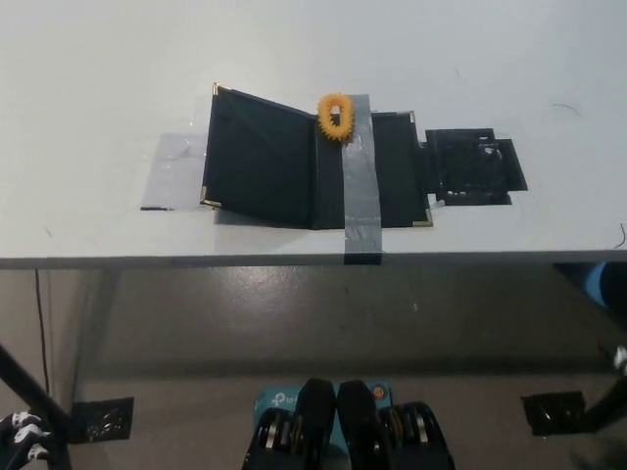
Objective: The robot uses its right hand to push the cover of the diary kept in the middle of the desk towards the left to open it
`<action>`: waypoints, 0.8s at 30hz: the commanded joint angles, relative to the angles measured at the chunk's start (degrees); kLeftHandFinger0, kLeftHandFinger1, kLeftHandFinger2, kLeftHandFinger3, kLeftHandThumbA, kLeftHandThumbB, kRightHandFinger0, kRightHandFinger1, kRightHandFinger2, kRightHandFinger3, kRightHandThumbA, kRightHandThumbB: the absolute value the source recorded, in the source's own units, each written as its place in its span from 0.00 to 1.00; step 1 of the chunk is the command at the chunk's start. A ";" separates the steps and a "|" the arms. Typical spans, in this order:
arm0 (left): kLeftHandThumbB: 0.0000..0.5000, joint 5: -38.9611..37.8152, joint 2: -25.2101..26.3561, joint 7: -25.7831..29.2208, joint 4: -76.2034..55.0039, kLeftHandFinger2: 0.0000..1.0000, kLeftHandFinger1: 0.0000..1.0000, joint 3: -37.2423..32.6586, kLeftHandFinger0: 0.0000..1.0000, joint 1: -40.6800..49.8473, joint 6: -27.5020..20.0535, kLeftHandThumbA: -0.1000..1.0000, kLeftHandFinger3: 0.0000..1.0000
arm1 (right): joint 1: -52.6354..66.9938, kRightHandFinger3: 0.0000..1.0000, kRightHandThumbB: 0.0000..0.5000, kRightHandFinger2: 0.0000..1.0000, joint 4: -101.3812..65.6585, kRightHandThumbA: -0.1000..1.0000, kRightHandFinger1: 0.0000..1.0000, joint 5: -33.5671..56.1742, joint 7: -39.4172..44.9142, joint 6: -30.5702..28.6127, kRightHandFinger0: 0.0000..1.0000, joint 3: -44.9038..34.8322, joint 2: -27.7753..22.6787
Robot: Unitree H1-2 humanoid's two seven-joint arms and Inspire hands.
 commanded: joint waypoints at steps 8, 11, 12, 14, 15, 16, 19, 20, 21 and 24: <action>1.00 0.57 2.24 -0.88 0.20 0.24 0.45 0.28 0.37 0.06 -3.04 0.59 0.32 | -0.91 0.37 0.45 0.11 7.83 0.96 0.00 -2.84 -7.14 -12.09 0.00 1.43 1.83; 1.00 0.56 2.24 -1.02 1.00 0.25 0.45 0.21 0.37 -0.09 -3.69 0.61 0.33 | -1.14 0.34 0.42 0.10 9.06 0.97 0.00 -2.99 -8.27 -12.28 0.00 2.33 2.22; 1.00 0.44 2.25 -1.14 1.01 0.26 0.45 0.21 0.37 -0.02 -3.72 0.60 0.33 | -1.22 0.32 0.41 0.10 9.69 0.97 0.00 -2.59 -8.25 -12.75 0.00 2.56 2.37; 1.00 0.59 2.26 -0.90 0.58 0.26 0.45 0.13 0.36 0.04 -3.09 0.60 0.33 | -1.40 0.33 0.38 0.09 10.20 0.97 0.00 -2.55 -8.64 -13.38 0.00 2.83 2.31; 1.00 -0.08 2.35 -1.36 0.59 0.26 0.45 0.45 0.37 0.36 -3.23 0.59 0.33 | -1.49 0.33 0.35 0.08 10.46 0.98 0.00 -2.67 -8.92 -13.71 0.00 3.08 2.52; 1.00 0.16 2.43 -1.39 0.75 0.26 0.45 0.35 0.37 0.41 -3.72 0.60 0.33 | -1.54 0.32 0.37 0.08 10.52 0.98 0.00 -2.70 -9.31 -13.36 0.00 3.16 2.61; 1.00 0.52 2.37 -1.21 1.03 0.24 0.44 0.19 0.36 0.25 -4.14 0.61 0.32 | -1.58 0.30 0.35 0.06 10.61 0.97 0.00 -2.93 -9.68 -13.16 0.00 3.68 2.46; 1.00 0.47 2.38 -1.22 1.01 0.23 0.44 0.23 0.35 0.35 -4.14 0.61 0.33 | -1.50 0.30 0.33 0.06 10.69 0.97 0.00 -3.42 -9.76 -13.18 0.00 4.12 2.21; 1.00 0.41 2.38 -1.20 0.86 0.23 0.44 0.31 0.35 0.55 -4.18 0.61 0.33 | -1.44 0.30 0.33 0.06 10.65 0.97 0.00 -3.42 -9.83 -13.20 0.00 4.32 2.16; 1.00 0.49 2.67 -1.55 1.15 0.25 0.45 0.05 0.36 0.44 -3.96 0.61 0.33 | -1.30 0.28 0.33 0.06 10.87 0.98 0.00 -4.47 -10.66 -13.80 0.00 5.14 1.88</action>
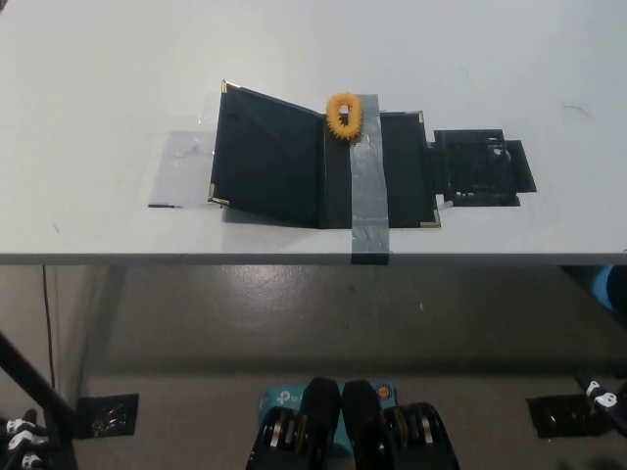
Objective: The robot uses its right hand to push the cover of the diary kept in the middle of the desk towards the left to open it
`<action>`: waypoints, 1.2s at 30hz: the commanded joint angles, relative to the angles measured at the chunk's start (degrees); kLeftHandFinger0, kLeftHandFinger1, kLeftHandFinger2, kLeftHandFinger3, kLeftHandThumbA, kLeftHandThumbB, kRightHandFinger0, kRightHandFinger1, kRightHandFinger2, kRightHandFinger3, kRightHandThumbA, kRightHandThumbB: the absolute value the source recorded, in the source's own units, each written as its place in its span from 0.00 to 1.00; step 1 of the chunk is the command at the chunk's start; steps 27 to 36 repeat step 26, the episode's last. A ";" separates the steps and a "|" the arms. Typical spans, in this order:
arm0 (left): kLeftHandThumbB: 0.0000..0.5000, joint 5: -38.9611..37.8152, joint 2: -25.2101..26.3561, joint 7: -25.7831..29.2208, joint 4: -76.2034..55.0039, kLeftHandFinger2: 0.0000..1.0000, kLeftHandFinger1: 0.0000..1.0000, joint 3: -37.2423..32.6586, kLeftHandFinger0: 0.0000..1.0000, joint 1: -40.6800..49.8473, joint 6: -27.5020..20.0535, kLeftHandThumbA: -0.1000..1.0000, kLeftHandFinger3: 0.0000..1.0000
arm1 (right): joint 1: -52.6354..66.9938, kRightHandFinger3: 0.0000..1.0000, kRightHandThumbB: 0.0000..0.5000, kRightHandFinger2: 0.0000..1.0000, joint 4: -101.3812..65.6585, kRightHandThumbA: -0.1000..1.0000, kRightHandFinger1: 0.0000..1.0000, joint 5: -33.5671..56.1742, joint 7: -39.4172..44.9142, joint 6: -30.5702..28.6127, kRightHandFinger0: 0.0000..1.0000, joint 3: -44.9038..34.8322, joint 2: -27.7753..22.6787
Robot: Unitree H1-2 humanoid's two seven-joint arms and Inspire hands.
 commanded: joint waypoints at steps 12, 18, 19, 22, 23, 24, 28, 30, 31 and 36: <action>1.00 0.18 1.87 -1.30 -0.61 0.23 0.43 0.44 0.35 0.17 -2.48 0.60 0.30 | -0.59 0.32 0.32 0.07 -0.30 0.98 0.00 -3.20 -2.59 -4.39 0.00 2.79 -1.77; 1.00 -0.05 1.74 -1.04 -1.67 0.24 0.44 0.73 0.35 0.16 -1.70 0.60 0.31 | -1.00 0.33 0.30 0.06 -0.19 0.97 0.00 -2.95 -2.66 -4.81 0.00 3.43 -2.20; 1.00 -0.03 1.74 -1.06 -1.67 0.24 0.44 0.73 0.35 0.16 -1.72 0.60 0.31 | -0.99 0.33 0.30 0.06 -0.17 0.97 0.00 -2.89 -2.71 -4.85 0.00 3.49 -2.24; 1.00 -0.34 1.89 -1.35 -1.50 0.24 0.44 0.90 0.35 0.14 -1.99 0.60 0.31 | -1.11 0.32 0.33 0.05 -0.47 0.97 0.00 -3.15 -3.23 -4.08 0.00 3.68 -2.19; 1.00 -0.12 1.89 -1.31 -1.55 0.24 0.43 0.83 0.34 0.18 -2.25 0.61 0.31 | -1.01 0.33 0.31 0.06 -0.60 0.97 0.00 -3.31 -3.19 -4.15 0.00 3.86 -2.29; 1.00 -0.02 1.89 -1.30 -1.58 0.24 0.43 0.81 0.34 0.19 -2.36 0.61 0.31 | -0.96 0.33 0.31 0.06 -0.66 0.97 0.00 -3.37 -3.19 -4.18 0.00 3.96 -2.35; 1.00 0.18 2.04 -1.40 -1.21 0.24 0.43 0.70 0.34 0.06 -2.39 0.61 0.31 | -1.06 0.34 0.32 0.06 -0.55 0.96 0.00 -3.07 -3.39 -3.96 0.00 3.88 -2.29; 1.00 0.18 2.04 -1.40 -1.21 0.24 0.43 0.70 0.34 0.06 -2.39 0.61 0.31 | -1.06 0.34 0.32 0.06 -0.55 0.96 0.00 -3.07 -3.39 -3.96 0.00 3.88 -2.29; 1.00 0.18 2.04 -1.40 -1.21 0.24 0.43 0.70 0.34 0.06 -2.39 0.61 0.31 | -1.06 0.34 0.32 0.06 -0.55 0.96 0.00 -3.07 -3.39 -3.96 0.00 3.88 -2.29; 1.00 0.18 2.04 -1.40 -1.21 0.24 0.43 0.70 0.34 0.06 -2.39 0.61 0.31 | -1.06 0.34 0.32 0.06 -0.55 0.96 0.00 -3.07 -3.39 -3.96 0.00 3.88 -2.29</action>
